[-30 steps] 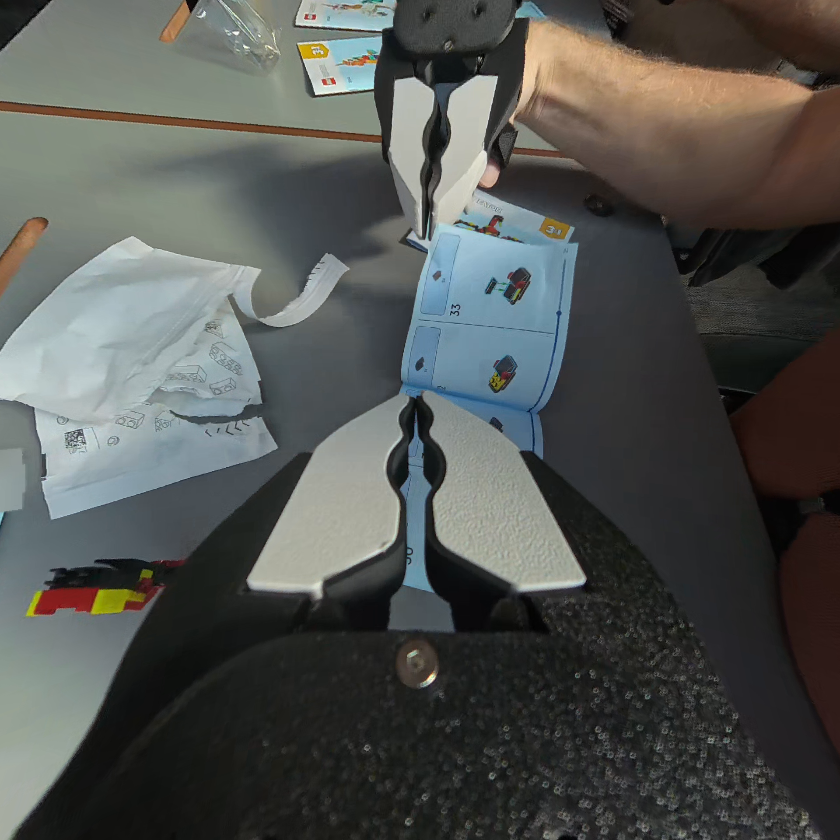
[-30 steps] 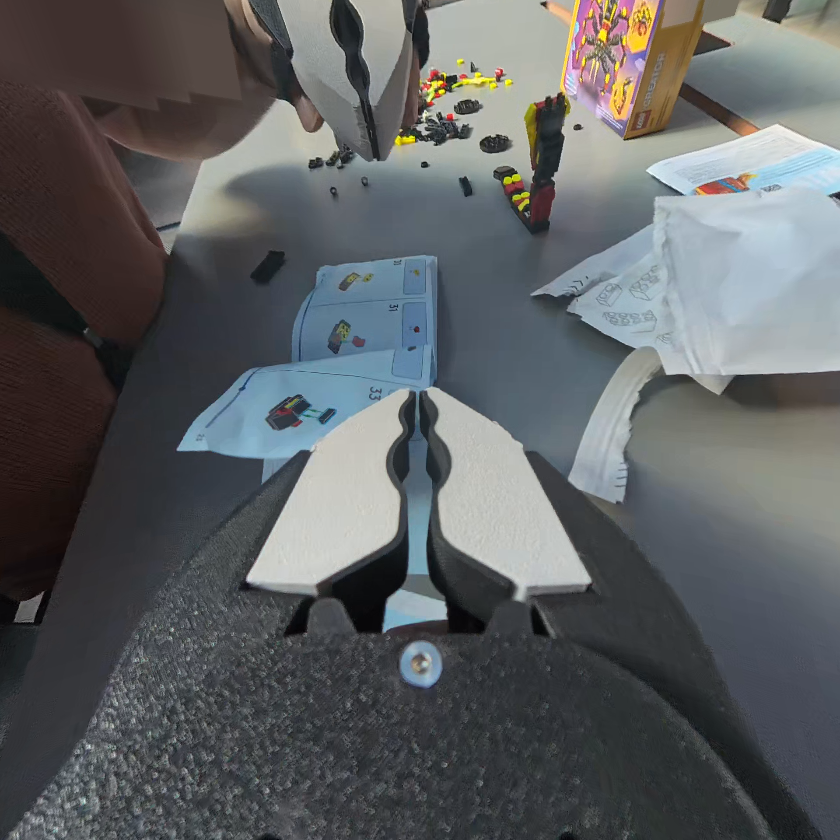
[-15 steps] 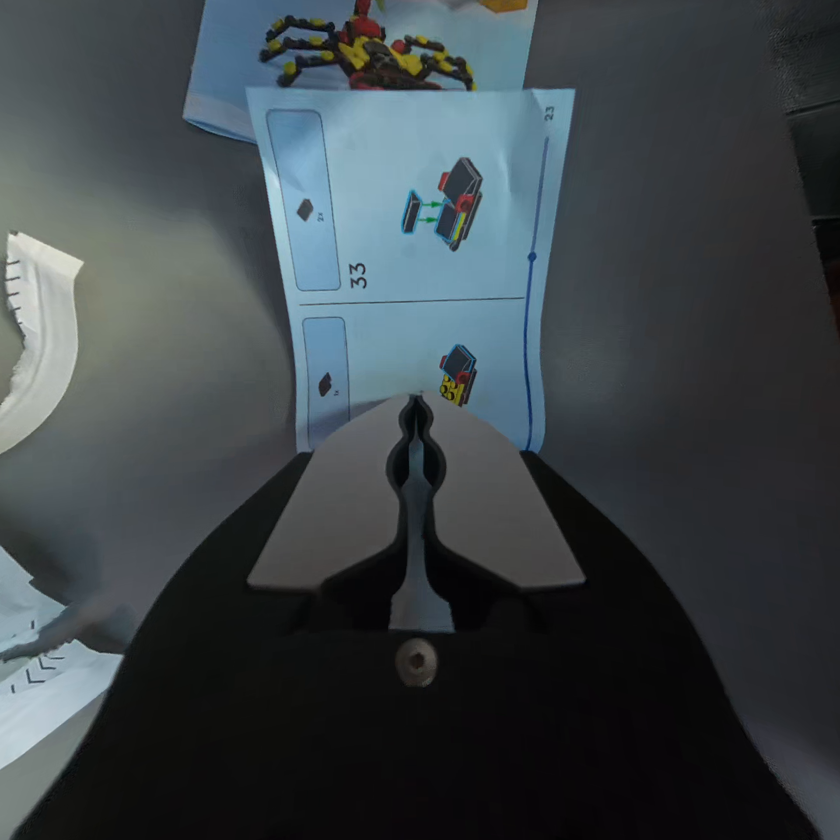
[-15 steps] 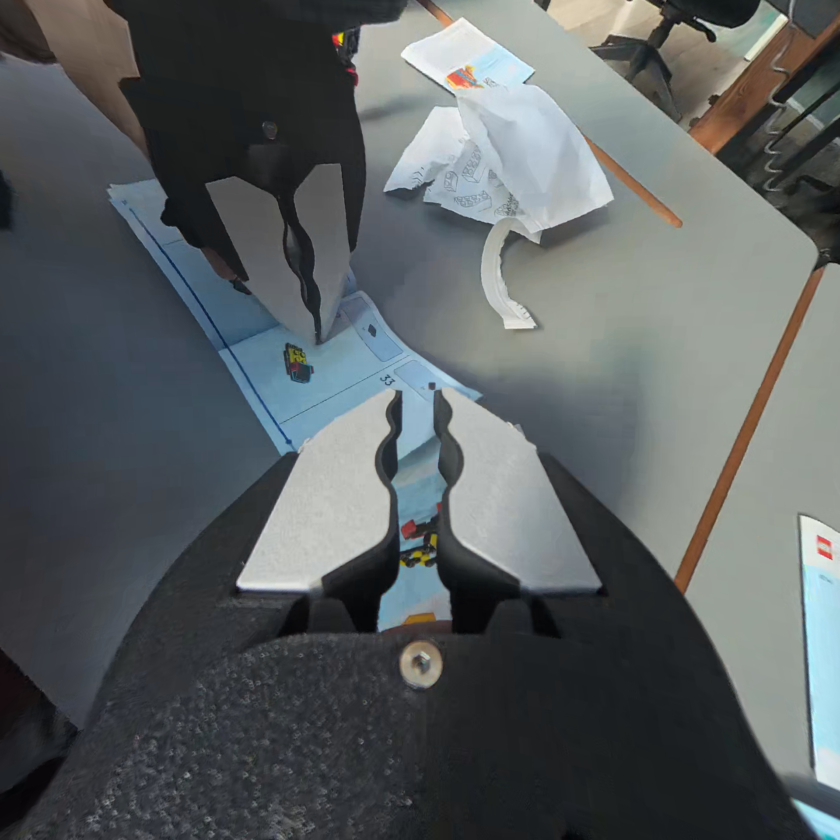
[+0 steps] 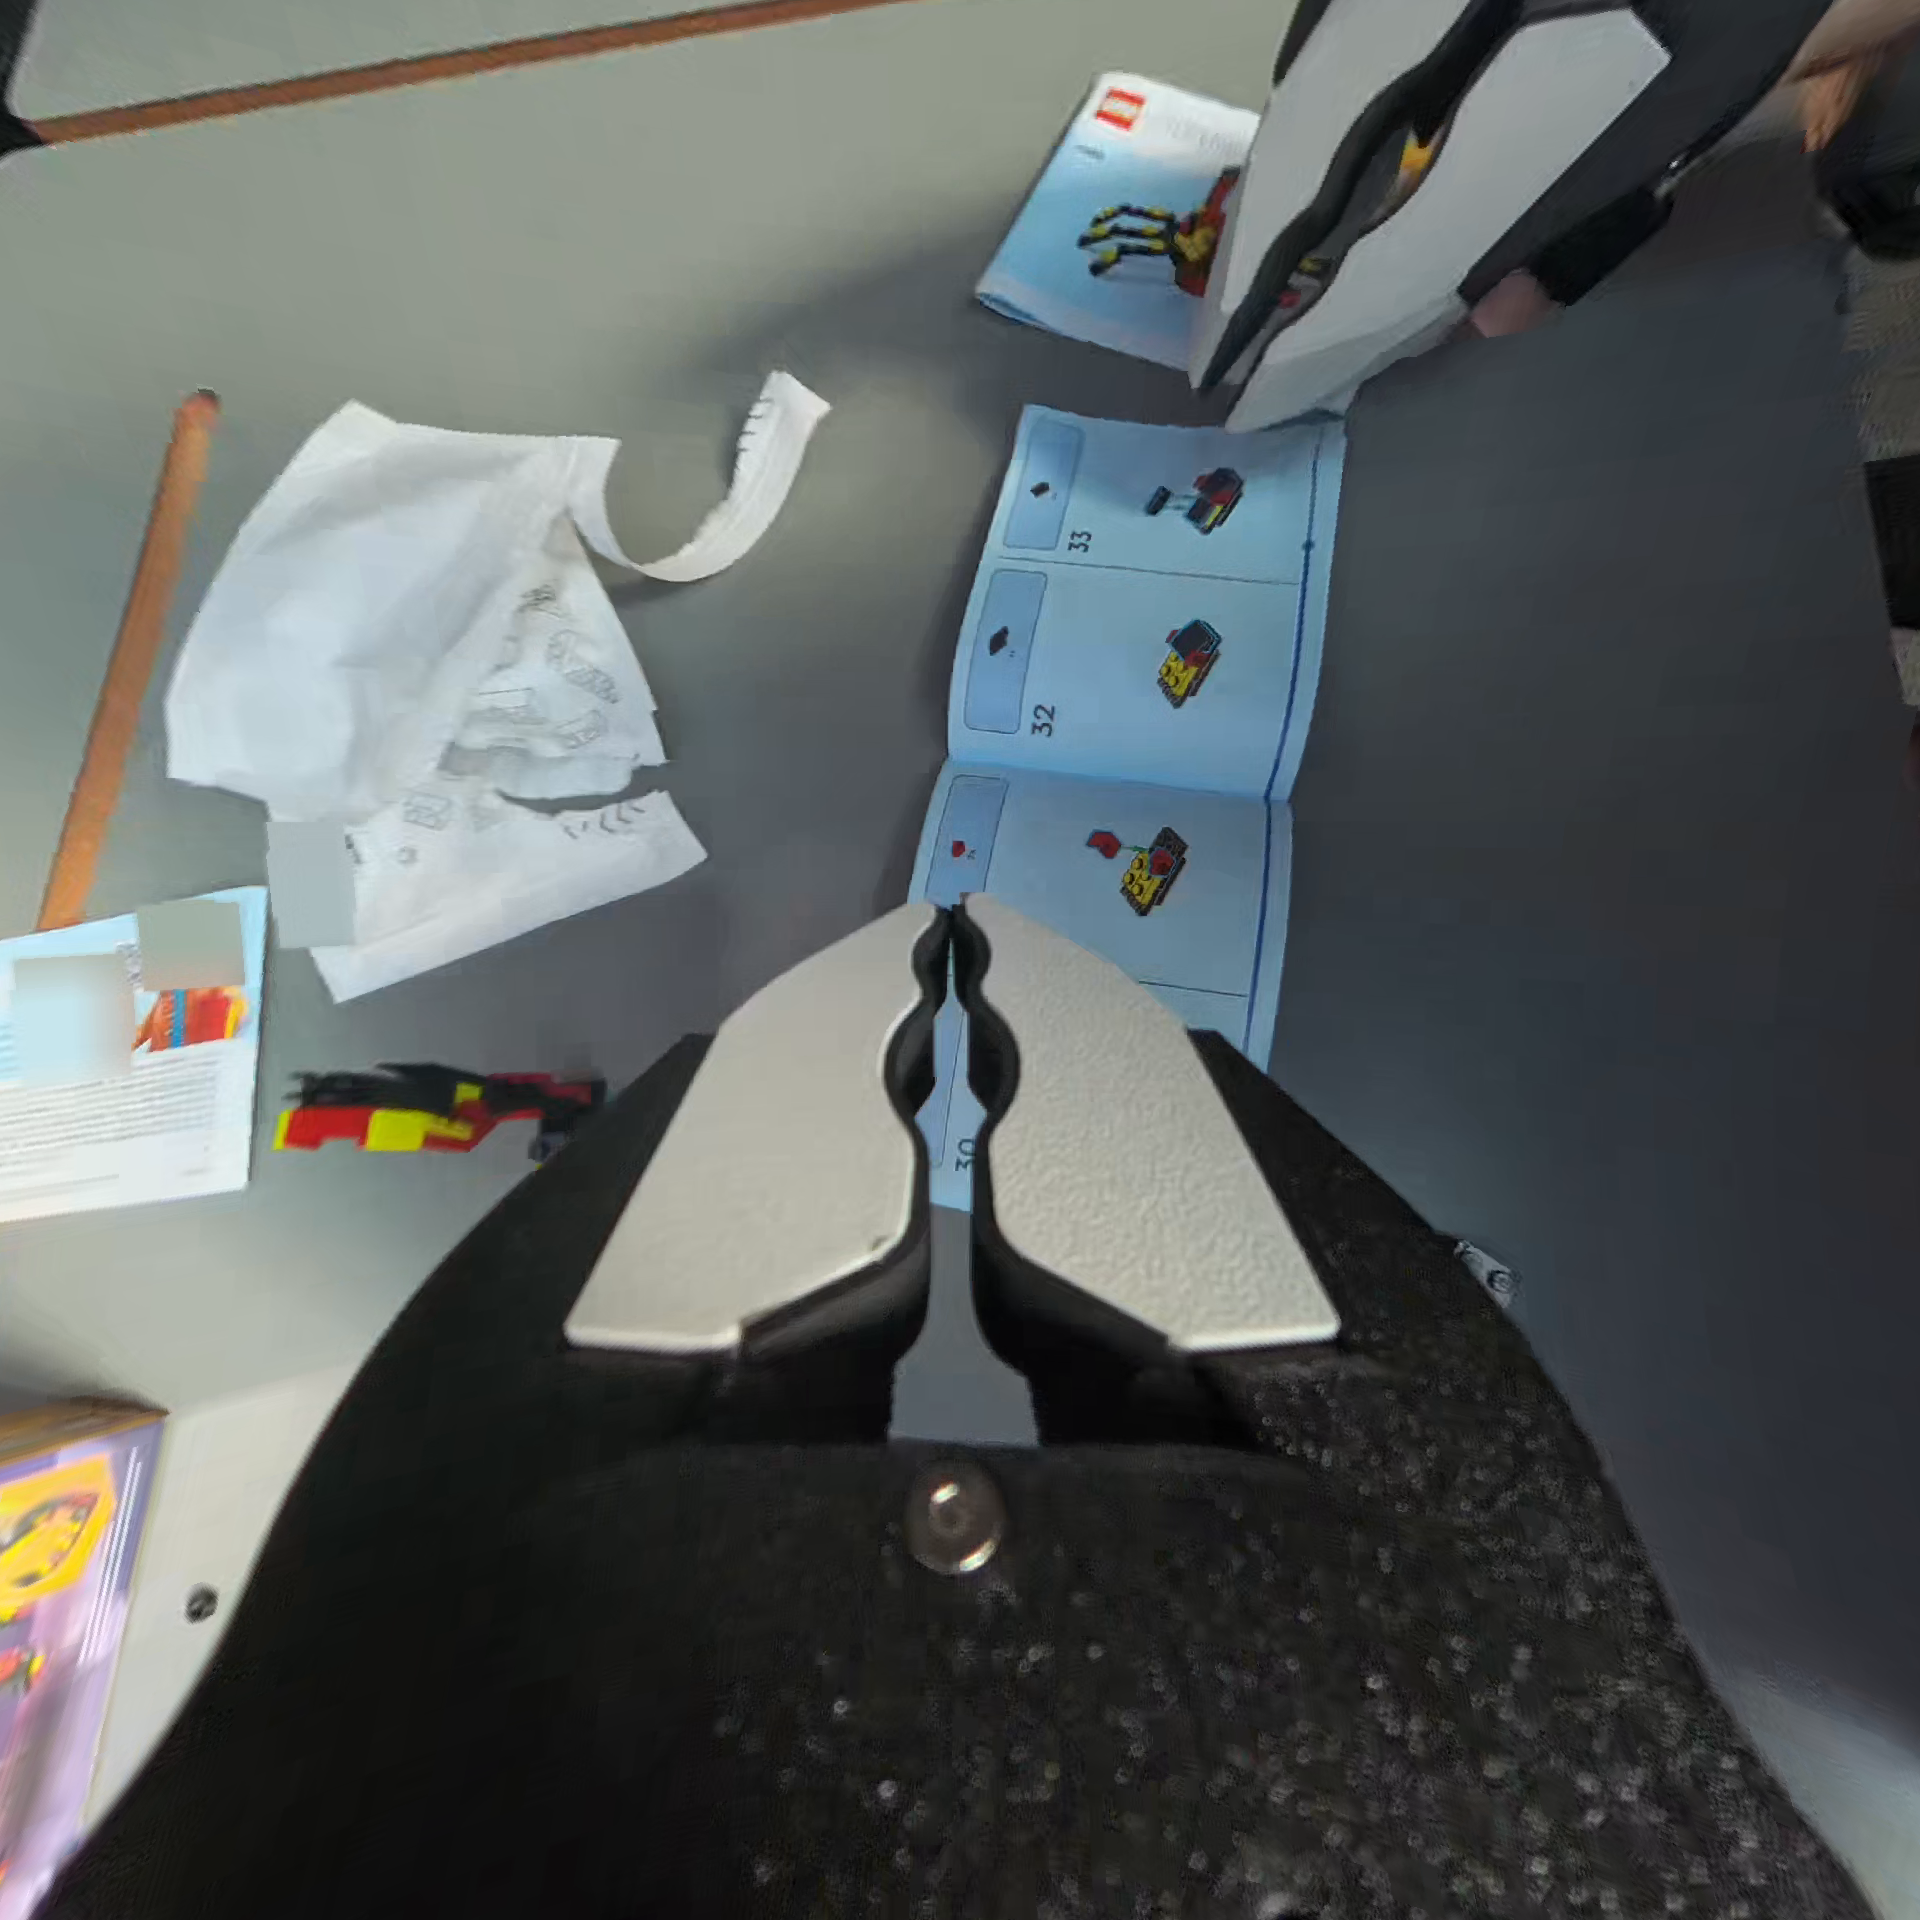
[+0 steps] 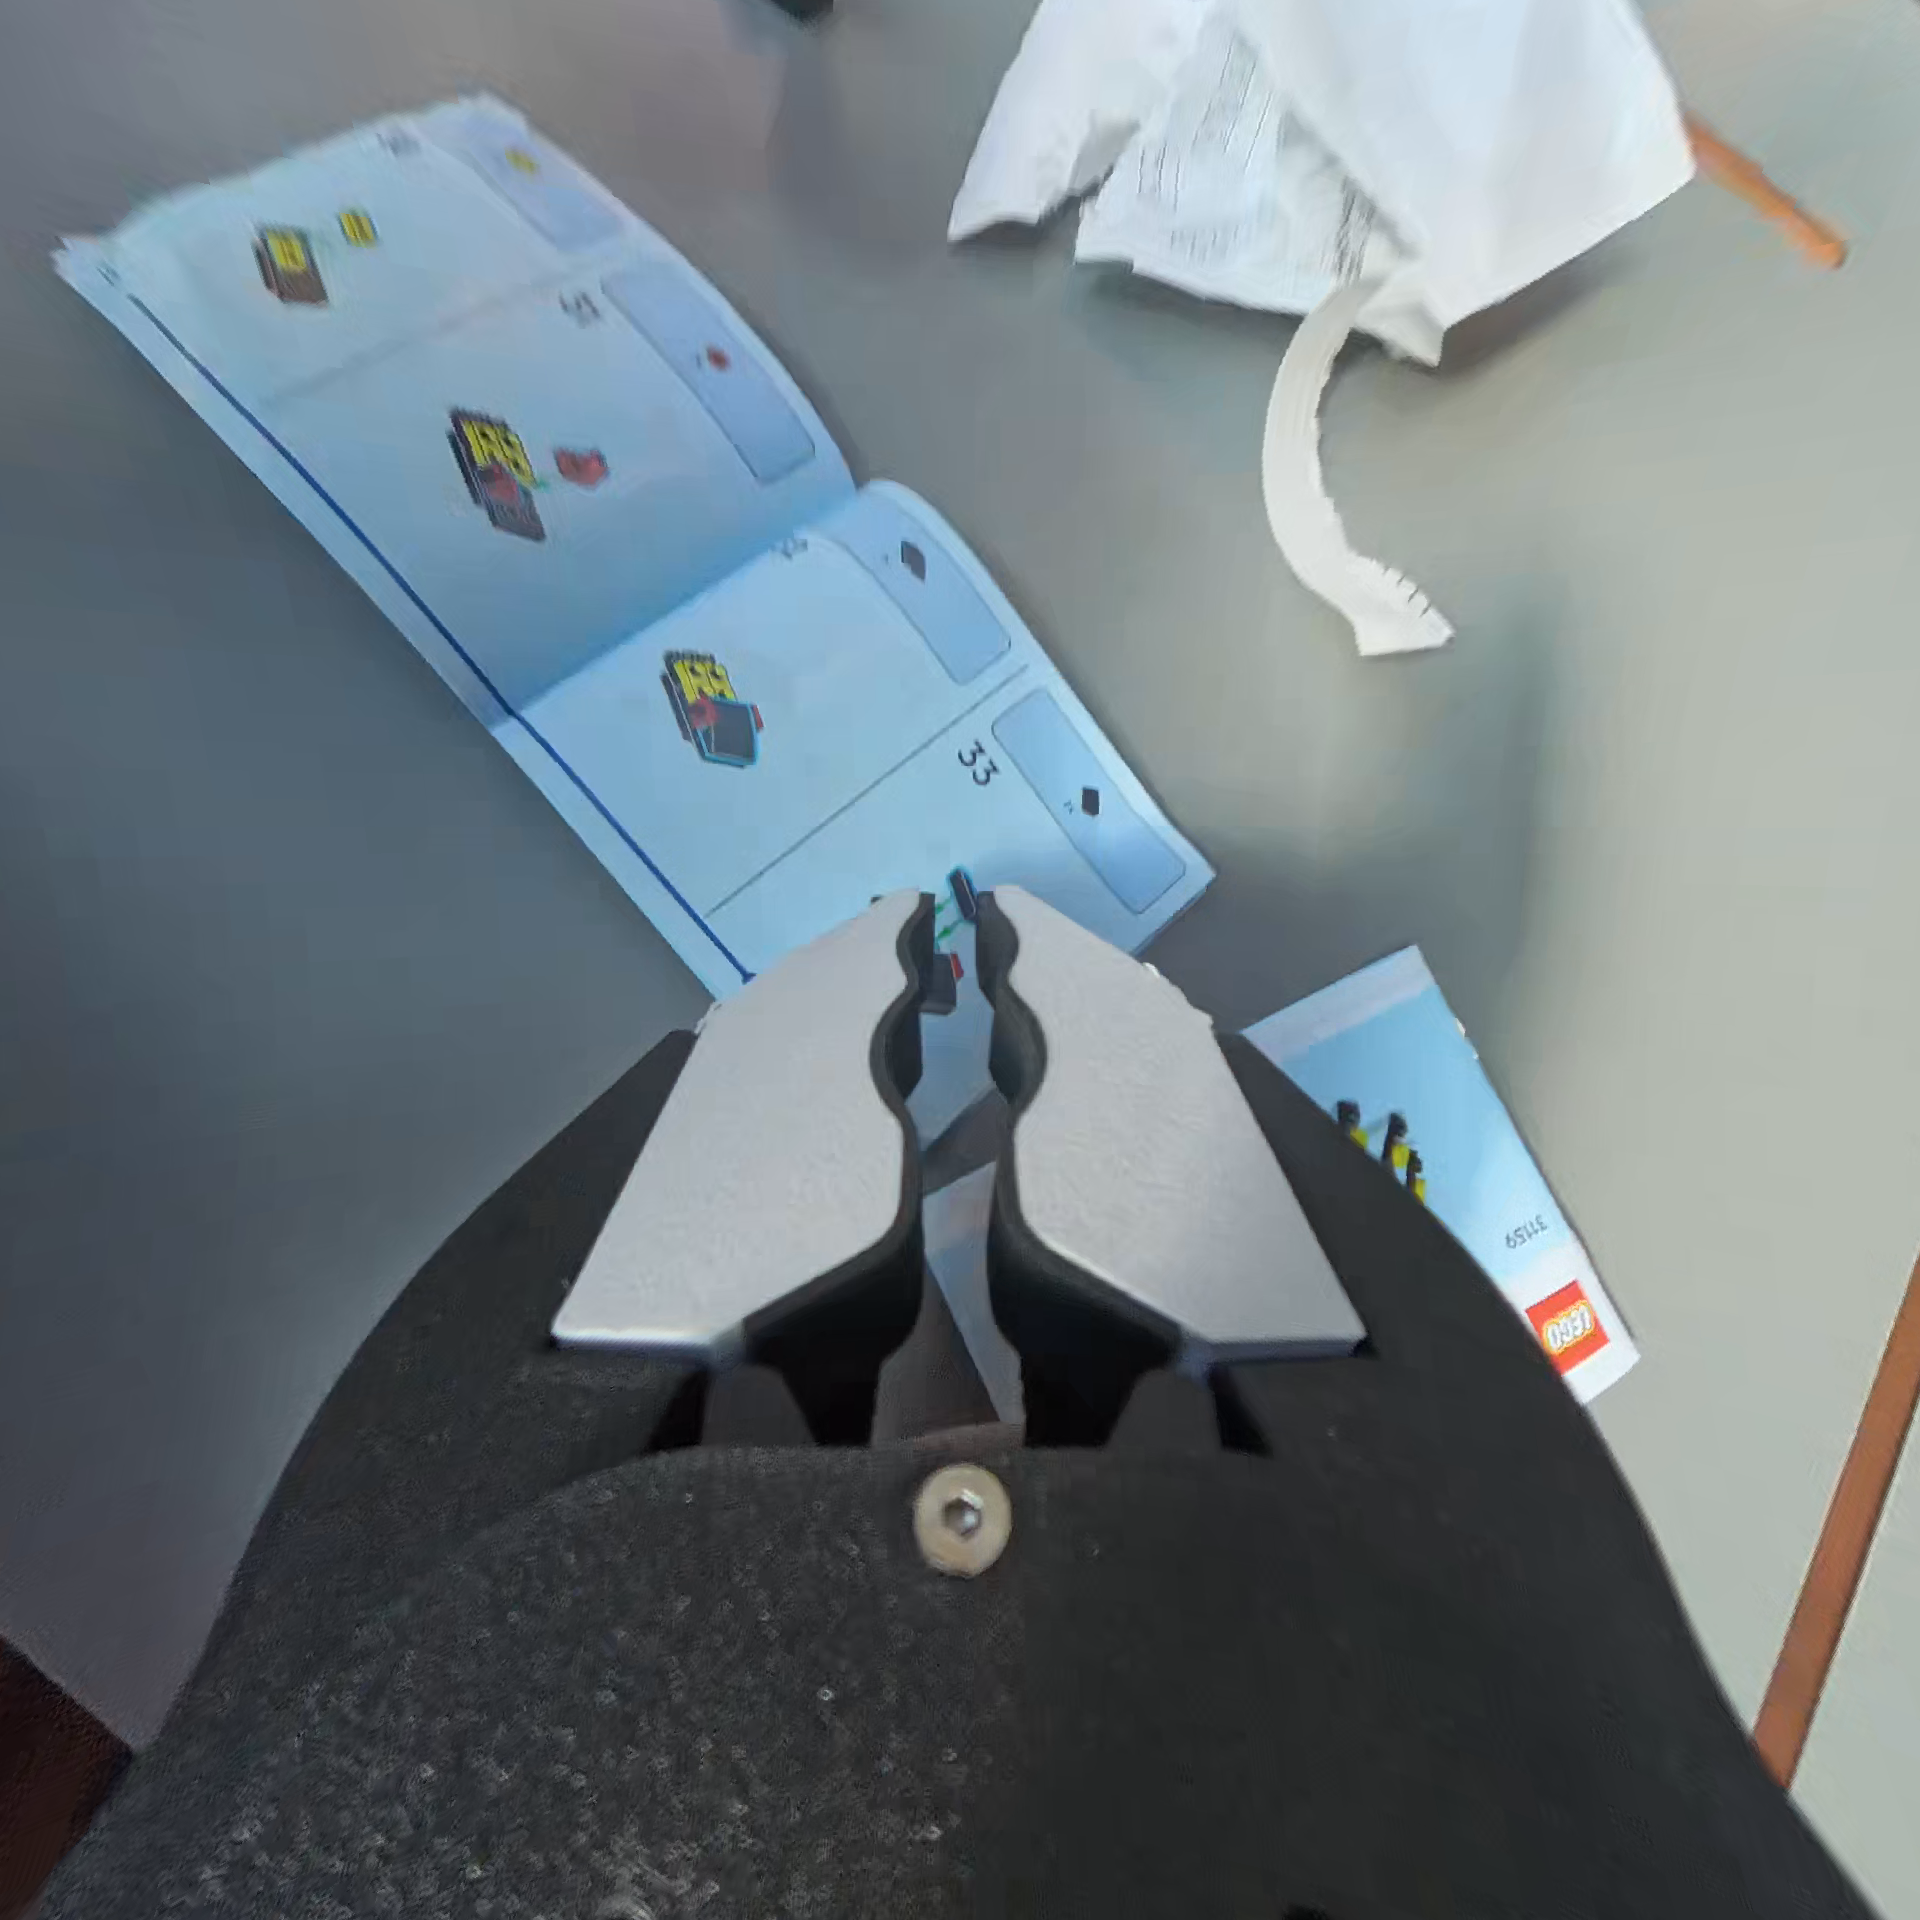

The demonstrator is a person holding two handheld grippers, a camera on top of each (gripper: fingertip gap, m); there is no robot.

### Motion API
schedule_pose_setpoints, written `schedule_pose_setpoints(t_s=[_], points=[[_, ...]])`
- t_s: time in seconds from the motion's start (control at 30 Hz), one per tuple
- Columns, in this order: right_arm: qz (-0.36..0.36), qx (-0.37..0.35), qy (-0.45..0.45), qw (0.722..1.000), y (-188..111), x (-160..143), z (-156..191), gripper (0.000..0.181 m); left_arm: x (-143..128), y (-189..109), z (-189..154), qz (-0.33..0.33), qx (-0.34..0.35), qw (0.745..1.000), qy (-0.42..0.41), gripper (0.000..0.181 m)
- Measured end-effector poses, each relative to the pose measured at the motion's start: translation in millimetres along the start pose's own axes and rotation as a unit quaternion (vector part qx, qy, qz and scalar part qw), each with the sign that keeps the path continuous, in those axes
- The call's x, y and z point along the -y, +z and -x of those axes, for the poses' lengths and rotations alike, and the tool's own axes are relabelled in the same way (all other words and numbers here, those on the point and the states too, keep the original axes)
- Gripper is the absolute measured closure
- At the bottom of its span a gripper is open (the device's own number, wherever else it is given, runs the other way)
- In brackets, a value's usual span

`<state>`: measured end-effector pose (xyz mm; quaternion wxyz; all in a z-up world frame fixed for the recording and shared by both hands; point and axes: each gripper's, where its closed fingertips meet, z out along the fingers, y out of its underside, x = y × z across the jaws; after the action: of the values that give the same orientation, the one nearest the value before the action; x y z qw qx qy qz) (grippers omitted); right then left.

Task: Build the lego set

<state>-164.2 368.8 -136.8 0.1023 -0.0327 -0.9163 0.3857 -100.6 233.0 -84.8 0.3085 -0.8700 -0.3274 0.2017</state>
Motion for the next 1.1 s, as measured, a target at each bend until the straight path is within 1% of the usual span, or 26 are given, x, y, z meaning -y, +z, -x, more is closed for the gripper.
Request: schedule_pose_setpoints(t_s=[0.03, 0.1, 0.13, 0.17, 0.2, 0.23, 0.27, 0.3, 0.37, 0.43, 0.47, 0.5, 0.53, 0.57, 0.63, 0.67, 0.73, 0.8, 0.83, 0.87, 0.9, 0.93, 1.0, 1.07, 1.1], points=[[-0.049, 0.009, 0.003, 0.999, -11.7, 18.9, 2.0, 0.169, 0.5, -28.3, 7.2, -0.034, 0.027, 0.999, -0.022, 0.181], [-0.184, 0.007, 0.005, 0.983, -43.5, 63.8, 4.1, 0.162, -2.1, -89.0, 19.7, -0.108, 0.102, 0.987, -0.055, 0.181], [-0.256, 0.009, 0.005, 0.967, -62.0, 84.3, 7.5, 0.158, -5.4, -119.2, 21.7, -0.149, 0.139, 0.977, -0.067, 0.179], [-0.323, 0.019, 0.009, 0.946, -79.6, 100.4, 13.3, 0.158, -10.7, -146.6, 19.2, -0.192, 0.167, 0.964, -0.08, 0.178], [-0.372, 0.03, 0.026, 0.927, -91.9, 110.8, 17.7, 0.158, -19.1, -169.9, 14.4, -0.231, 0.187, 0.95, -0.097, 0.176], [-0.394, 0.043, 0.052, 0.917, -96.1, 115.3, 21.4, 0.158, -30.6, -188.1, 9.0, -0.261, 0.203, 0.937, -0.117, 0.173], [-0.387, 0.067, 0.076, 0.917, -91.6, 114.5, 28.6, 0.158, -43.5, -201.2, 2.8, -0.282, 0.215, 0.926, -0.133, 0.172], [-0.359, 0.101, 0.091, 0.923, -81.9, 110.3, 41.5, 0.159, -57.2, -210.4, -2.9, -0.295, 0.23, 0.917, -0.141, 0.172], [-0.294, 0.145, 0.091, 0.94, -59.5, 99.9, 74.0, 0.162, -87.3, -219.4, -9.4, -0.284, 0.267, 0.909, -0.144, 0.172], [-0.206, 0.158, 0.054, 0.964, -34.0, 85.1, 111.0, 0.165, -109.6, -224.9, -11.5, -0.266, 0.289, 0.91, -0.132, 0.174], [-0.153, 0.144, 0.035, 0.977, -19.7, 76.0, 124.7, 0.168, -116.3, -228.5, -10.5, -0.267, 0.298, 0.908, -0.126, 0.181], [-0.099, 0.131, 0.032, 0.986, -6.8, 67.4, 137.2, 0.171, -121.3, -231.7, -9.0, -0.27, 0.304, 0.905, -0.124, 0.181], [-0.055, 0.144, 0.036, 0.987, 2.4, 62.3, 154.3, 0.17, -125.1, -234.1, -8.3, -0.275, 0.306, 0.903, -0.125, 0.181], [-0.042, 0.155, 0.038, 0.986, 7.7, 65.0, 169.7, 0.171, -127.3, -236.1, -9.8, -0.284, 0.303, 0.901, -0.124, 0.181], [-0.089, 0.123, 0.044, 0.987, 10.1, 88.7, 179.5, 0.179, -131.8, -238.0, -19.9, -0.304, 0.291, 0.899, -0.116, 0.181], [-0.113, 0.125, 0.047, 0.984, 7.6, 101.2, 185.6, 0.178, -136.1, -237.7, -26.9, -0.309, 0.29, 0.899, -0.111, 0.18], [-0.166, 0.103, 0.057, 0.979, 3.5, 125.6, 187.1, 0.172, -147.5, -235.9, -41.7, -0.308, 0.293, 0.899, -0.106, 0.164], [-0.195, 0.086, 0.052, 0.976, 4.8, 142.3, 190.0, 0.166, -158.0, -233.5, -56.1, -0.306, 0.291, 0.9, -0.113, 0.149], [-0.21, 0.077, 0.048, 0.974, 6.7, 150.1, 192.0, 0.164, -163.2, -232.7, -61.5, -0.301, 0.294, 0.9, -0.117, 0.148], [-0.215, 0.076, 0.046, 0.973, 10.2, 156.1, 195.9, 0.162, -168.8, -232.8, -65.2, -0.293, 0.305, 0.898, -0.118, 0.151], [-0.219, 0.077, 0.044, 0.972, 13.9, 162.0, 201.0, 0.161, -175.1, -233.0, -67.3, -0.28, 0.32, 0.897, -0.118, 0.16], [-0.227, 0.075, 0.037, 0.97, 16.8, 168.6, 205.9, 0.162, -181.9, -233.8, -68.6, -0.264, 0.338, 0.896, -0.112, 0.165], [-0.239, 0.058, 0.008, 0.969, 22.4, 181.3, 213.4, 0.17, -190.3, -238.4, -71.9, -0.244, 0.374, 0.892, -0.074, 0.178], [-0.244, 0.033, -0.027, 0.969, 27.6, 192.8, 217.1, 0.181, -192.2, -244.1, -75.1, -0.247, 0.397, 0.883, -0.044, 0.181], [-0.247, 0.018, -0.044, 0.968, 28.1, 198.2, 217.4, 0.181, -193.0, -245.1, -75.8, -0.25, 0.402, 0.88, -0.04, 0.181]])
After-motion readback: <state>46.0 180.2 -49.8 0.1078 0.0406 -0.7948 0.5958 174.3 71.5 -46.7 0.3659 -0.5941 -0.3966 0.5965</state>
